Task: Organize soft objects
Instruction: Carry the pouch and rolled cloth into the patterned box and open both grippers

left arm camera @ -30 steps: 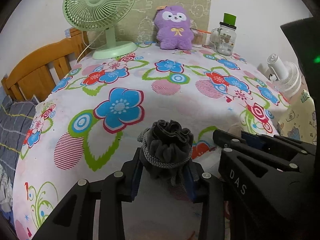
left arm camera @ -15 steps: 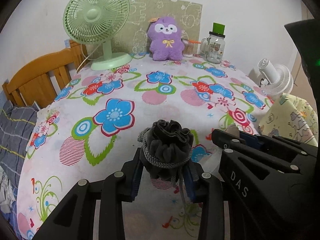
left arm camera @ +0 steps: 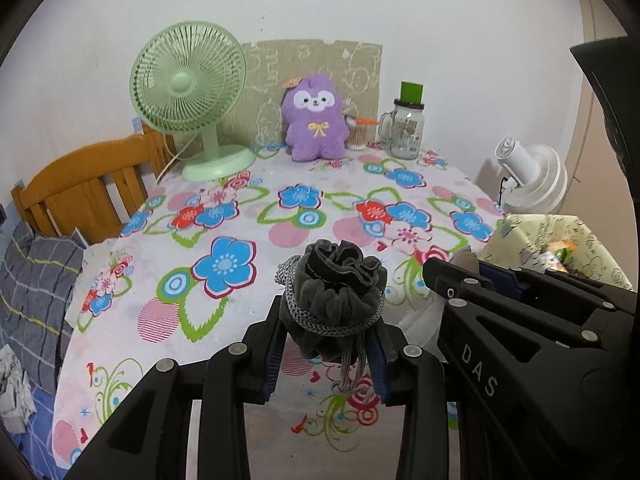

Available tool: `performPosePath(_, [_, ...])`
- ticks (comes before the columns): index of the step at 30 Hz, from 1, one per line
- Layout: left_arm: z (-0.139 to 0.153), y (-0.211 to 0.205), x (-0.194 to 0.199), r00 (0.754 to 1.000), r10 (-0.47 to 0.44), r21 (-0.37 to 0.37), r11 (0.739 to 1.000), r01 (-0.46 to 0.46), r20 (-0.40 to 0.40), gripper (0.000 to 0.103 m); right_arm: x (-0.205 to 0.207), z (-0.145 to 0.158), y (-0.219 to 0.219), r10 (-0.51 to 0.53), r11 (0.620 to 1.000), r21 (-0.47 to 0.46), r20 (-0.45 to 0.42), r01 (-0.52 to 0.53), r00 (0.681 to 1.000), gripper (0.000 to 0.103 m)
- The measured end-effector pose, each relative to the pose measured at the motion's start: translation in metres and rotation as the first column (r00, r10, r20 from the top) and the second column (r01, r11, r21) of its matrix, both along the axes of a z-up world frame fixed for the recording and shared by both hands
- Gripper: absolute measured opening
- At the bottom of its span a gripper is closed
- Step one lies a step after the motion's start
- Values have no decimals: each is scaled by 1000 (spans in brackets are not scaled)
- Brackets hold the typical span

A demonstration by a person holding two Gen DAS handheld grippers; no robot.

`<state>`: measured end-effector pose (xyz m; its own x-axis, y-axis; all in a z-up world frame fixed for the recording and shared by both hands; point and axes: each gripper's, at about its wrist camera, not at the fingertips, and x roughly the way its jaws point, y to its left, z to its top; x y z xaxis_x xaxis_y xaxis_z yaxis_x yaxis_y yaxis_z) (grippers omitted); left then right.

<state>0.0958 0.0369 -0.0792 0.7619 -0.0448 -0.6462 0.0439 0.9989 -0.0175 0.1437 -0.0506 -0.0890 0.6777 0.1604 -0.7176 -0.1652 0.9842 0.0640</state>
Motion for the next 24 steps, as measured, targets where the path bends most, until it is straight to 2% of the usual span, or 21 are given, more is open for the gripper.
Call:
performPosePath(13, [36,-23,-22,997,-16,23,1000,14,72,37,-25,42,-22,0,1000,13,76,-1,997,17])
performPosePath(24, [53,-49,-28,994,-20,44,999,16,107,37,-31,62,-47,3,1000,23,112,-6,994,17])
